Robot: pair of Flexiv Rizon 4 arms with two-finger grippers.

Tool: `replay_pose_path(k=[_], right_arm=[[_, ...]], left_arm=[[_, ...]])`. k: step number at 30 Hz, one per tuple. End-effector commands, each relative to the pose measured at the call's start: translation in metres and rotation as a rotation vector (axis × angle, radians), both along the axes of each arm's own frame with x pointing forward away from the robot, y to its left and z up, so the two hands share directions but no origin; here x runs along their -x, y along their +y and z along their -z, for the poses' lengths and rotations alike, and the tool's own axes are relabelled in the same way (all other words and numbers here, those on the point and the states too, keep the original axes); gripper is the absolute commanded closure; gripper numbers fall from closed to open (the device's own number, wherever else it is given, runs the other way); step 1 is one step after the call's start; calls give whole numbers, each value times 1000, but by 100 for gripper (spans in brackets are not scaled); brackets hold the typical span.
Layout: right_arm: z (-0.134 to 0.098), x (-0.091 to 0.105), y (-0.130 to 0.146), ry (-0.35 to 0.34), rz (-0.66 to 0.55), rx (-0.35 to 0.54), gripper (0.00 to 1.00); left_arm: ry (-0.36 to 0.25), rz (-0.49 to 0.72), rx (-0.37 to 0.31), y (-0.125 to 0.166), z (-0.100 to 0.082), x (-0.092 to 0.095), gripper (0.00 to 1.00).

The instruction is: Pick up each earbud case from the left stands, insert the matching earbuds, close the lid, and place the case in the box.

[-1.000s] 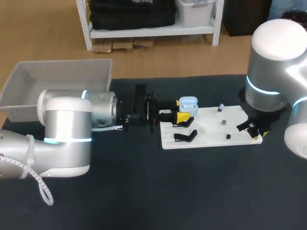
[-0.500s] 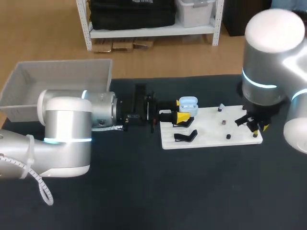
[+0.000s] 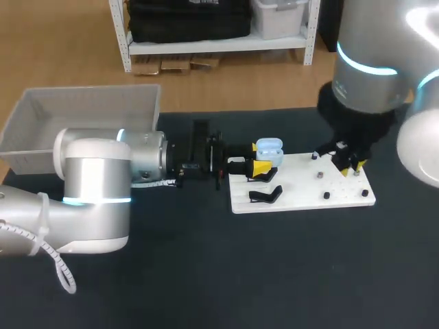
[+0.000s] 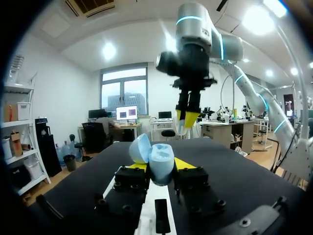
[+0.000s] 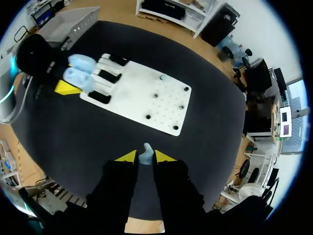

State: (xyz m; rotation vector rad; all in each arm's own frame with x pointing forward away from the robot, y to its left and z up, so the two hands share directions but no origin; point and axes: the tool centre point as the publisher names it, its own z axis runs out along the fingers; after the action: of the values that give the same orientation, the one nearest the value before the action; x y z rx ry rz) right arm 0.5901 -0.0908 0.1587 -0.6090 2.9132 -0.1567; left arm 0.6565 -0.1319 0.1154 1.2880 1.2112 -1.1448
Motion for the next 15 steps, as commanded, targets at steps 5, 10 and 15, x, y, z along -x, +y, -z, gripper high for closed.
replay_pose_path(k=[5, 10, 15], right_arm=[[-21, 3, 43, 32, -24, 14, 100], [-22, 3, 46, 31, -26, 9, 100], [-22, 3, 46, 31, -26, 9, 100]], left_arm=[[-3, -3, 5, 0, 1, 0, 100], [-3, -3, 5, 0, 1, 0, 100], [-3, -3, 5, 0, 1, 0, 100]])
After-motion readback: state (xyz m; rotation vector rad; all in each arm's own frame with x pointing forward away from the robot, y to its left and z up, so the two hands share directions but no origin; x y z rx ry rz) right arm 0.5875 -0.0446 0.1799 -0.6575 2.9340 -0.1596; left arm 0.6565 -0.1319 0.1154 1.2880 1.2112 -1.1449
